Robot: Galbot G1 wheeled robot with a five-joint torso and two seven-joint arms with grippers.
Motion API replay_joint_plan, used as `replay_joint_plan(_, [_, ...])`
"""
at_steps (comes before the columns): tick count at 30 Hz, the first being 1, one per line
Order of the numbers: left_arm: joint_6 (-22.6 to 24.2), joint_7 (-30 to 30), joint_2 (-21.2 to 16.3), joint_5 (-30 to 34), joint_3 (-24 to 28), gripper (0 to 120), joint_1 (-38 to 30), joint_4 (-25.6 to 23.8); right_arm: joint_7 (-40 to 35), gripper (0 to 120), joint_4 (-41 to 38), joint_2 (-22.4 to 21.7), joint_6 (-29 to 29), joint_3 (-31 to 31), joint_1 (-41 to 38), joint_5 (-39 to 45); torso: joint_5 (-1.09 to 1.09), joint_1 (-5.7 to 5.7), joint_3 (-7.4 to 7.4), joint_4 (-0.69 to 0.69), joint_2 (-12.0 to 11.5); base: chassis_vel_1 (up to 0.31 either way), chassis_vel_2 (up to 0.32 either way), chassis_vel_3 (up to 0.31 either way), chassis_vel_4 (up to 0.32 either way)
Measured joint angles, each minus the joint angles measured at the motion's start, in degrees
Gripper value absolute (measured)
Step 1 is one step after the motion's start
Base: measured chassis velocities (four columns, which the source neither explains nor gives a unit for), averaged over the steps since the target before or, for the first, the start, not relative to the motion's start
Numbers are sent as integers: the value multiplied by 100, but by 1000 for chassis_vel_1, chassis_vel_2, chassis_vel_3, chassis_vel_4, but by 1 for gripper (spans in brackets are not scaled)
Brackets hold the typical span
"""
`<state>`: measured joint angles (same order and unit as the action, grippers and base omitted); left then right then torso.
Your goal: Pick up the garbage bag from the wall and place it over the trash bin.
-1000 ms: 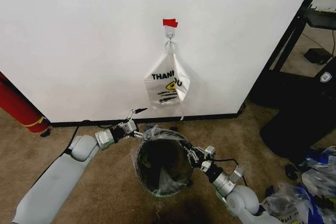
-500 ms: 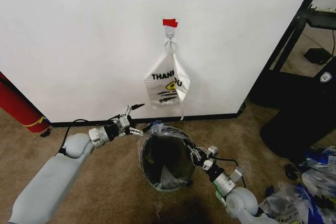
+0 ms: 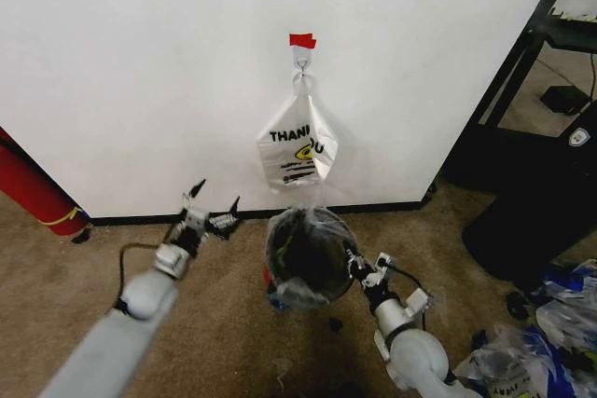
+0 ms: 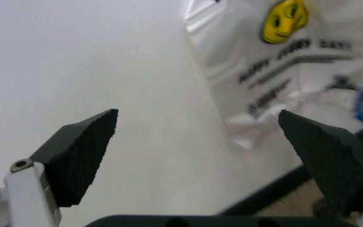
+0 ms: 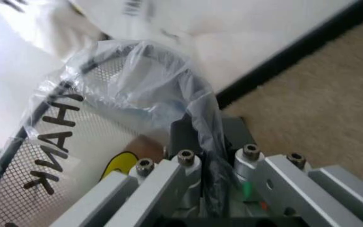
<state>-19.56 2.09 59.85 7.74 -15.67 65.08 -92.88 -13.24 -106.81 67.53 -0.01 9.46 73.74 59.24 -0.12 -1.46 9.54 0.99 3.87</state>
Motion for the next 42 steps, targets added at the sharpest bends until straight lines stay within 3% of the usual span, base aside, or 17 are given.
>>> replay_joint_plan(4, [54,76,169,-317,13,100,360,-284,-824,1,-259,-42,-580,22,-124,123,2,0,0,2,0,0,0,0,0])
replay_joint_plan(8, [54,62,220,-426,25,100,429,-319,-1170,1,-290,-14,-937,32,-198,170,1,0,0,4,0,0,0,0,0])
replay_joint_plan(21, [33,-2,211,-481,9,100,516,-380,-1119,1,159,78,-1102,-18,-367,-217,-1,0,-1,2,1,0,0,0,0])
replay_joint_plan(32, [14,-52,233,-484,56,100,482,-370,-469,41,3,-83,-970,-1,-15,-464,3,-1,1,0,1,0,0,0,0])
replay_joint_plan(42, [-5,-58,208,-484,49,100,475,-327,-451,77,-248,-172,-965,37,104,-490,1,-1,1,1,1,0,0,0,0])
